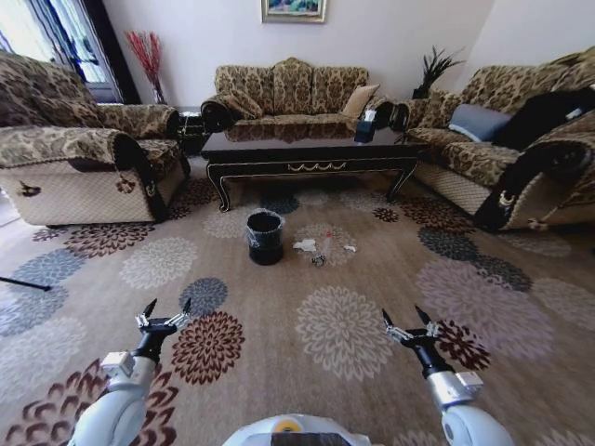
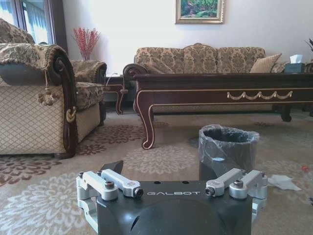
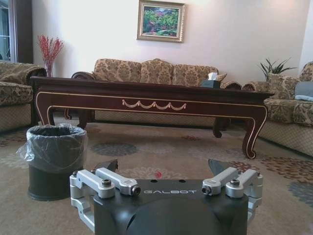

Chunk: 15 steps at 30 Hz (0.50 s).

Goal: Move to the front of the table and pick up the trash from the floor, then place it into the trash bin.

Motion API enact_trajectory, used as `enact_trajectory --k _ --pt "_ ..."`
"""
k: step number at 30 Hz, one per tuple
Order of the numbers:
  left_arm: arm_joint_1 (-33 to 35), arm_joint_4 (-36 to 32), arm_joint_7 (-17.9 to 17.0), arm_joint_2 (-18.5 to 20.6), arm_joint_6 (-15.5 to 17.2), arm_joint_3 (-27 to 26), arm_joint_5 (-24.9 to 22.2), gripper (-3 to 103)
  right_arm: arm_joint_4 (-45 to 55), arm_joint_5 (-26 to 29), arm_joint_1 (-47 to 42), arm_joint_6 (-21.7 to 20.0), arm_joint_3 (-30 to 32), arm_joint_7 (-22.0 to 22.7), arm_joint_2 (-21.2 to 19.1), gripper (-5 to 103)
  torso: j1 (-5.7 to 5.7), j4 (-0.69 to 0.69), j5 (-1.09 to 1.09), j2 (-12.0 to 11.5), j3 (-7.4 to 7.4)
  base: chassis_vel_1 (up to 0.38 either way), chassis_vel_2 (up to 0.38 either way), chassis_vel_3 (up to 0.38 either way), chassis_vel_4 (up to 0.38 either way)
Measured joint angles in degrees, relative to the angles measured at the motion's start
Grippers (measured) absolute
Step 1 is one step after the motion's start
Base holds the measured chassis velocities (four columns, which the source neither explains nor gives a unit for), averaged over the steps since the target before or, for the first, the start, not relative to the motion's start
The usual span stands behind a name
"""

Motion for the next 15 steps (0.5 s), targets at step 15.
enact_trajectory --k 15 --pt "0.06 -0.09 0.0 -0.08 -0.17 -0.14 0.08 100 0.14 -0.53 -0.24 -0.03 -0.06 -0.19 0.27 100 0.0 0.01 0.03 0.05 0.02 -0.199 0.196 0.205 -0.193"
